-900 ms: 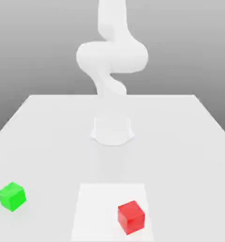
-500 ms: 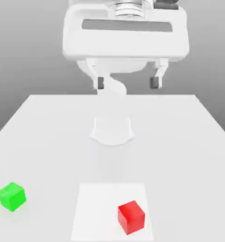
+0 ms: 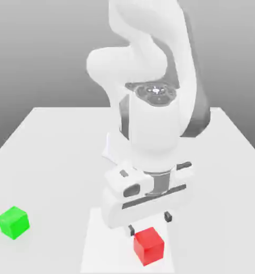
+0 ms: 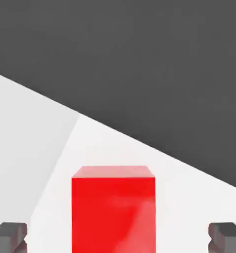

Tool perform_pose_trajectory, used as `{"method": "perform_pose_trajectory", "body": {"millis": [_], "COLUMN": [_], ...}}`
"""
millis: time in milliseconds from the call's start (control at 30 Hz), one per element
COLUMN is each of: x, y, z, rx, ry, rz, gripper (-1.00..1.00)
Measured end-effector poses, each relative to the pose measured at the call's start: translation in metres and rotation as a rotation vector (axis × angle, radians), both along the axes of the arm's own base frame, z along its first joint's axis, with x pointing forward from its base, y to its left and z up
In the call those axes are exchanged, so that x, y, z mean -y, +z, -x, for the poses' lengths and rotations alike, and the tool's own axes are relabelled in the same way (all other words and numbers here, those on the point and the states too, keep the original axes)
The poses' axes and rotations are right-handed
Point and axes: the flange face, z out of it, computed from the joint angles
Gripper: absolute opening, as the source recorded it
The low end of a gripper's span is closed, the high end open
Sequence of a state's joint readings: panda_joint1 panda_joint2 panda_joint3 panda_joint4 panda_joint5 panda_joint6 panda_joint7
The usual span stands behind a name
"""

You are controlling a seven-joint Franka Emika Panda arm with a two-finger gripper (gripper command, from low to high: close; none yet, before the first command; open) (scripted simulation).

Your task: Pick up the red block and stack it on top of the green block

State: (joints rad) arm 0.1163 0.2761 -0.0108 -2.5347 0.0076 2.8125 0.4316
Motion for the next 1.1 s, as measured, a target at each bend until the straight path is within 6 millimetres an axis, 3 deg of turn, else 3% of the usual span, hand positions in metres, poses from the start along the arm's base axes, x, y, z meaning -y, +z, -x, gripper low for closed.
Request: {"method": "perform_pose_trajectory", "body": {"millis": [33,67,300,467,667,767,867,967,1000,1100], "x": [0.000,0.000,0.000,0.001,0.142,0.221,0.307,0.331,0.333,0.333], "y": [-0.012,-0.022,-0.023,0.030,0.053,0.061,0.061,0.030,0.018,0.018], "z": [0.001,0.001,0.001,0.001,0.007,0.032,0.072,0.084,0.086,0.086], "rx": [-0.001,-0.001,-0.002,-0.002,-0.004,-0.004,-0.002,-0.001,-0.002,-0.002], "ry": [0.000,0.000,0.001,-0.001,-0.297,-0.471,-0.669,-0.726,-0.731,-0.731], "rz": [0.000,0.000,0.001,0.000,0.006,0.005,-0.001,-0.003,-0.002,-0.002], "gripper": [0.00,-1.00,-1.00,-1.00,-1.00,-1.00,-1.00,-1.00,1.00,1.00]}}
